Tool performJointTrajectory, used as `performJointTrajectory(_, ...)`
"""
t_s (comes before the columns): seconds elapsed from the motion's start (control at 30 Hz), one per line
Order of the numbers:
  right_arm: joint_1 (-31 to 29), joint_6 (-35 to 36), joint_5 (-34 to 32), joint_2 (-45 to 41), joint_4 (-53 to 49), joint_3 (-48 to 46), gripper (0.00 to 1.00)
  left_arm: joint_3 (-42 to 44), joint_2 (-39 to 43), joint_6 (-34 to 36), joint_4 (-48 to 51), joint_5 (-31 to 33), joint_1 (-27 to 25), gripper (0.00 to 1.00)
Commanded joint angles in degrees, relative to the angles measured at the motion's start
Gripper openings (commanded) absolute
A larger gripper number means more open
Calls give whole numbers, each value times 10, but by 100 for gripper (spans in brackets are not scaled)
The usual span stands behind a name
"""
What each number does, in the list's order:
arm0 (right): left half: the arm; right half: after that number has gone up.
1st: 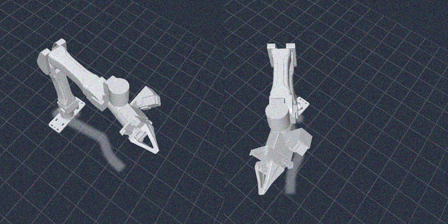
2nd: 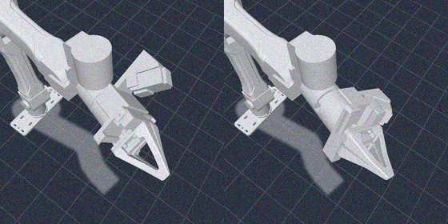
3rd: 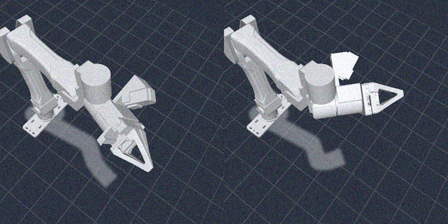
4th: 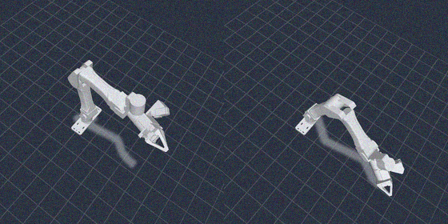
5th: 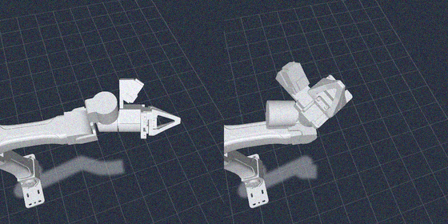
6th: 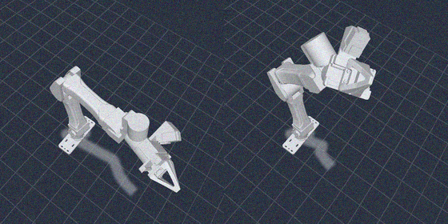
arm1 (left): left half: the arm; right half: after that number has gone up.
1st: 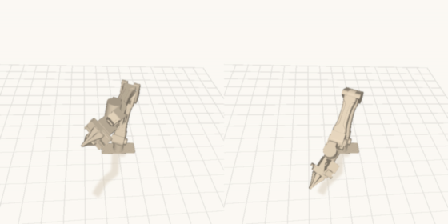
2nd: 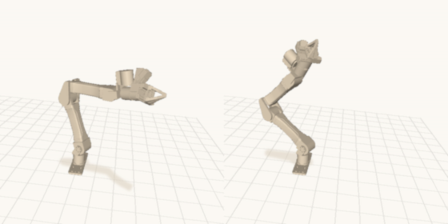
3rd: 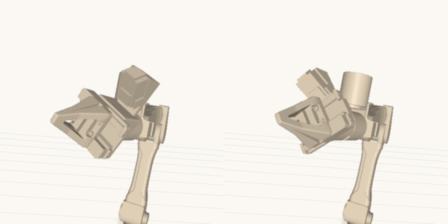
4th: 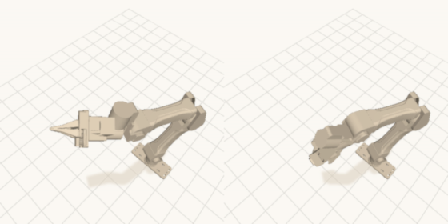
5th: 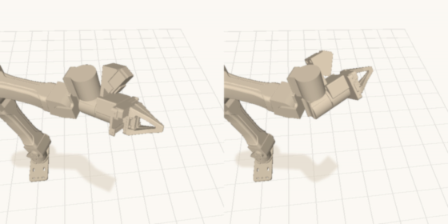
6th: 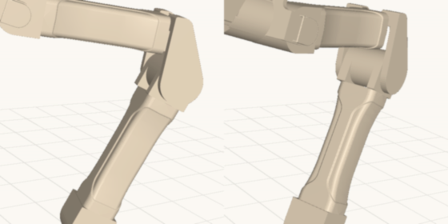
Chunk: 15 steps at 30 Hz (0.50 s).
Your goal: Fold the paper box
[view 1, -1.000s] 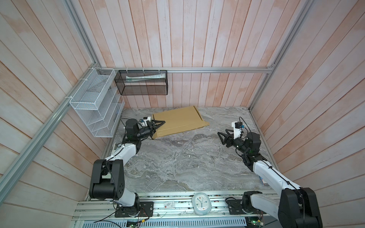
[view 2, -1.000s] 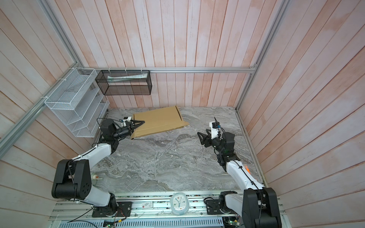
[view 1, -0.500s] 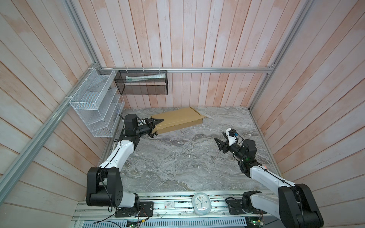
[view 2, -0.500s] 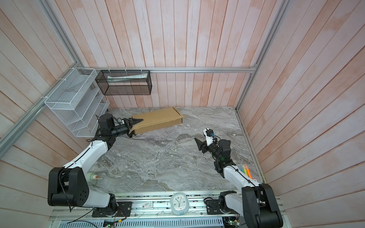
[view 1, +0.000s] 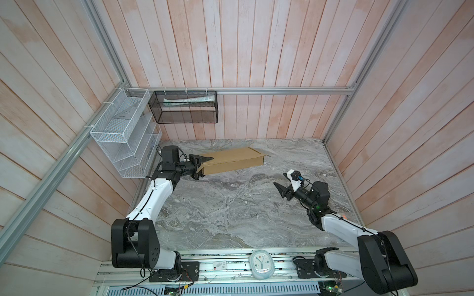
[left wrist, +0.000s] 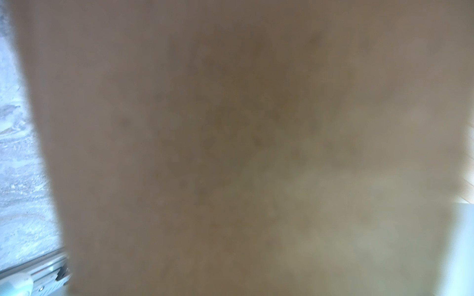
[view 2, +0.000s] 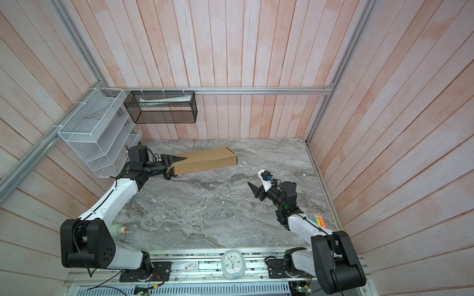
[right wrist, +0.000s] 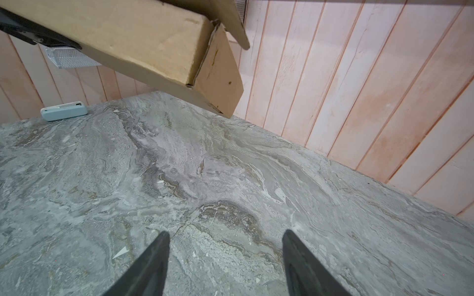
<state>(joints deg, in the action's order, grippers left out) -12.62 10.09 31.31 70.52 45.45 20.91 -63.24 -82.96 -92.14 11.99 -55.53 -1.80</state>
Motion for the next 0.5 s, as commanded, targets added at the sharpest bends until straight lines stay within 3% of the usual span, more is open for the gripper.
performJointTrajectory(0.0, -6, 24, 28, 7, 13, 10, 70, -24, -7, -2, 29, -14, -10, 44)
performJointTrajectory(0.47, -15, 52, 59, 35, 19, 46, 71, -61, -38, 33, 136, -23, -39, 40)
